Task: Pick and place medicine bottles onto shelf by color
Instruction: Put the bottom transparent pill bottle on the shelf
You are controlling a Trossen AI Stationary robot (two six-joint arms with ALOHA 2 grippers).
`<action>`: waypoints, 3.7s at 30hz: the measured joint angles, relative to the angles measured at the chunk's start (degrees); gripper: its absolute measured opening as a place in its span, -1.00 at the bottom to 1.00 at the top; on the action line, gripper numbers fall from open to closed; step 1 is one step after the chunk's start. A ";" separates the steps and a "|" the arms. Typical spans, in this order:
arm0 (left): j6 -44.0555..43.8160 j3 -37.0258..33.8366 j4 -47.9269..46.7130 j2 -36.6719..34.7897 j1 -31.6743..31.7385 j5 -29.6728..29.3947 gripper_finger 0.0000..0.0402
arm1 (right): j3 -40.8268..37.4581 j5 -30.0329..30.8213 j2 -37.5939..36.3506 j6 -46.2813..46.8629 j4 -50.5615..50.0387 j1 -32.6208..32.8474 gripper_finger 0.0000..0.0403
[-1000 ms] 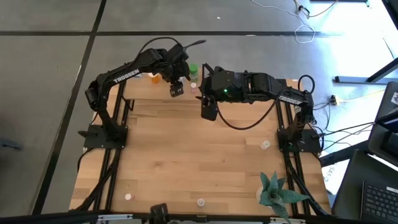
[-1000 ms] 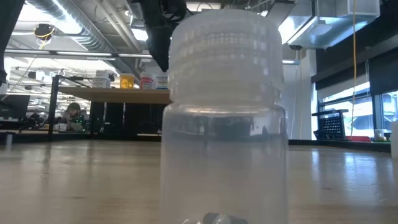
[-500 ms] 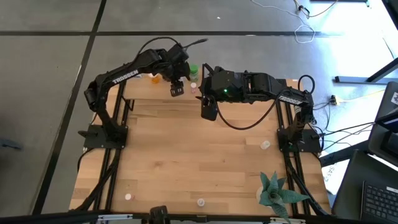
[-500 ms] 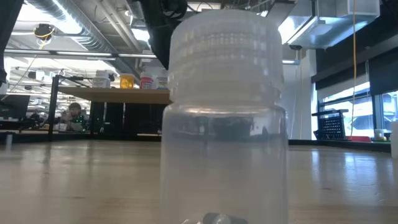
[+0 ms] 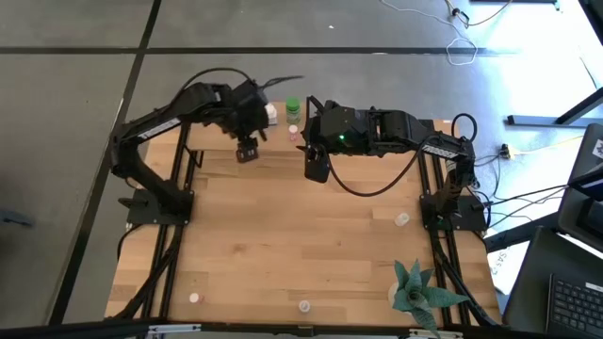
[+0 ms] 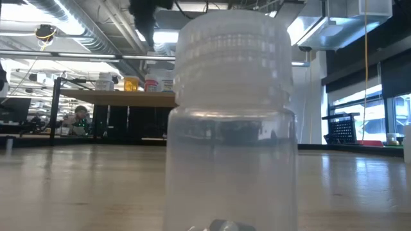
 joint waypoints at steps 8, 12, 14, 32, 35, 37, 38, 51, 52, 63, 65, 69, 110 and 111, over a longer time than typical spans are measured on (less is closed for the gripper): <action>-7.58 0.00 -6.42 -4.10 -8.66 -0.50 0.04 | 0.00 0.00 0.00 0.00 0.00 0.02 -0.13; -11.72 -0.04 -8.55 -6.08 -13.22 -0.50 0.04 | 0.00 0.00 0.00 0.00 0.00 0.02 -0.13; -13.96 -0.02 -9.62 -7.29 -15.29 -0.51 0.04 | 0.00 -0.01 0.00 -0.01 0.00 0.00 -0.13; -44.60 -0.02 -14.40 -13.87 -39.57 -0.76 0.04 | 0.00 -0.02 0.00 0.00 0.33 0.00 -0.13; -53.59 -0.02 -14.34 -14.15 -44.09 -0.75 0.04 | 0.00 -0.04 0.00 0.00 0.35 0.01 -0.13; -59.59 -0.02 -14.32 -14.17 -46.72 -0.76 0.04 | 0.00 -0.04 0.00 0.05 0.86 0.00 -0.13; -62.36 -0.02 -14.34 -14.14 -47.97 -0.74 0.04 | 0.00 -0.07 0.00 0.38 0.94 0.00 -0.13; -86.22 0.00 -14.31 -11.44 -63.80 -4.26 0.04 | 0.00 -26.23 0.00 8.73 0.93 1.73 -0.13; -86.85 0.00 -14.34 -11.10 -65.13 -4.26 0.04 | 0.00 -30.15 0.00 7.96 0.69 2.52 -0.13; -88.75 0.00 -14.31 -7.19 -77.97 -5.34 0.04 | 0.00 -29.88 0.00 9.09 0.20 16.53 -0.13; -88.80 0.00 -14.28 -6.44 -79.91 -5.79 0.04 | 0.00 -26.46 0.00 10.62 0.22 18.90 -0.13; -91.90 0.00 -14.30 -4.87 -83.04 -6.55 0.04 | 0.00 -22.15 0.00 13.84 0.22 23.17 -0.13; -105.05 0.00 -13.37 2.49 -89.70 -8.23 0.04 | -0.02 -28.46 7.03 13.01 -6.68 26.24 -0.27; -105.05 0.00 -13.36 2.49 -89.70 -8.24 0.04 | -0.02 -28.52 7.35 13.32 -6.48 26.26 -0.30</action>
